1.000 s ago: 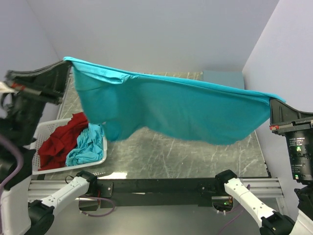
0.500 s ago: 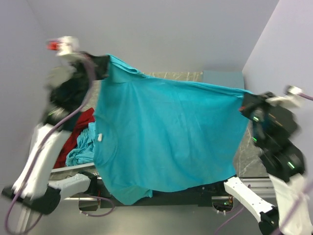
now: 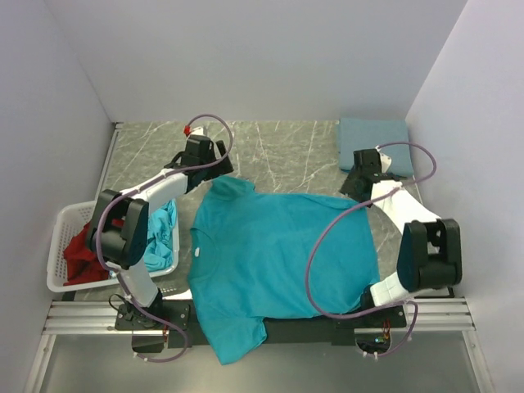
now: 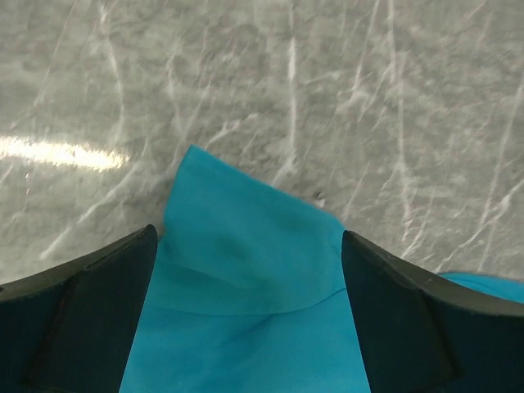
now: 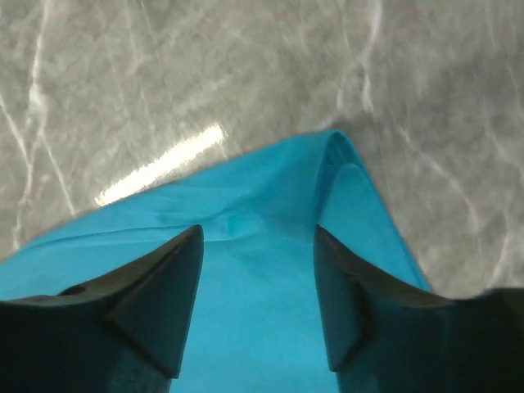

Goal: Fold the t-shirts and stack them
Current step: Flatten the tshirt out

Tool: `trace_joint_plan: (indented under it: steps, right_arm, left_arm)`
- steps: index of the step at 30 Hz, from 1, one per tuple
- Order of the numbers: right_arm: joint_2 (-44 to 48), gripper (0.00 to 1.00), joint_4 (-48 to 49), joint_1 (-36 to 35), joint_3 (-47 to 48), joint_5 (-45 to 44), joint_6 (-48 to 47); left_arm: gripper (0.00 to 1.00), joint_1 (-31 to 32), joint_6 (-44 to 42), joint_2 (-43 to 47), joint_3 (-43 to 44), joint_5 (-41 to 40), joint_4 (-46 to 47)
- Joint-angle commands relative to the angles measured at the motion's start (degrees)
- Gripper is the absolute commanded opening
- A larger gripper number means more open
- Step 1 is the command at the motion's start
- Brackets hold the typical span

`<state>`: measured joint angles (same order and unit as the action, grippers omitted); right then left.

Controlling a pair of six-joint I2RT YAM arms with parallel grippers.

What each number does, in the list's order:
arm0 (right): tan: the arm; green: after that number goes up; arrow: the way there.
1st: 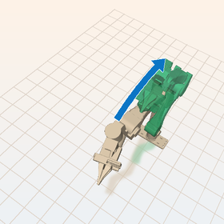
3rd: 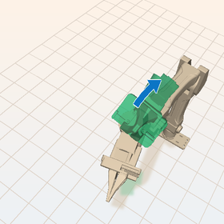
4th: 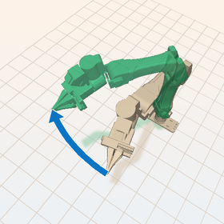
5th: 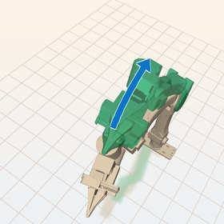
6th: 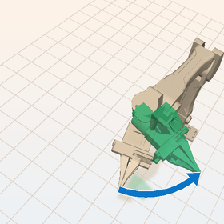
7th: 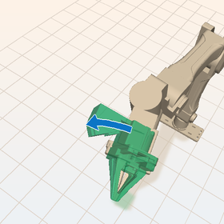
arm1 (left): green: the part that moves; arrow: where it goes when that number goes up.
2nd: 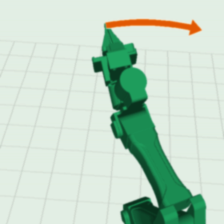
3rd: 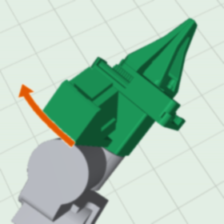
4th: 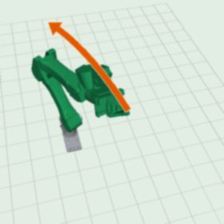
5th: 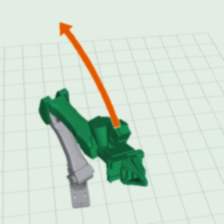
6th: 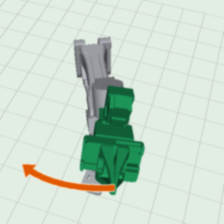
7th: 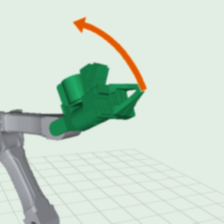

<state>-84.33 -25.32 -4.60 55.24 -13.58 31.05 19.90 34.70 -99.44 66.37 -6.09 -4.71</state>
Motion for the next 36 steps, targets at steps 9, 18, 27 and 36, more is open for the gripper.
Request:
trace_joint_plan:
  steps: [9, 18, 27, 36]
  right_arm:
    - [0.7, 0.9, 2.3, 0.3, 7.8, -0.2, -1.3]
    - [10.2, 0.91, 3.2, -0.2, -7.2, 10.9, 0.1]
    - [3.7, 0.91, 7.6, -0.7, -10.0, 14.5, -0.4]
    - [-11.0, 0.91, 6.3, -0.4, 2.1, 10.2, -0.9]
  left_arm:
    - [0.99, -0.4, 0.3, 3.4, 4.6, 5.5, 5.8]
    - [0.99, 0.1, 9.1, 14.8, -13.8, 15.6, 8.2]
    - [0.99, 6.8, 12.8, 13.1, -21.5, 10.0, 10.0]
    - [0.99, 6.8, 12.6, 5.4, -20.4, 11.4, 9.7]
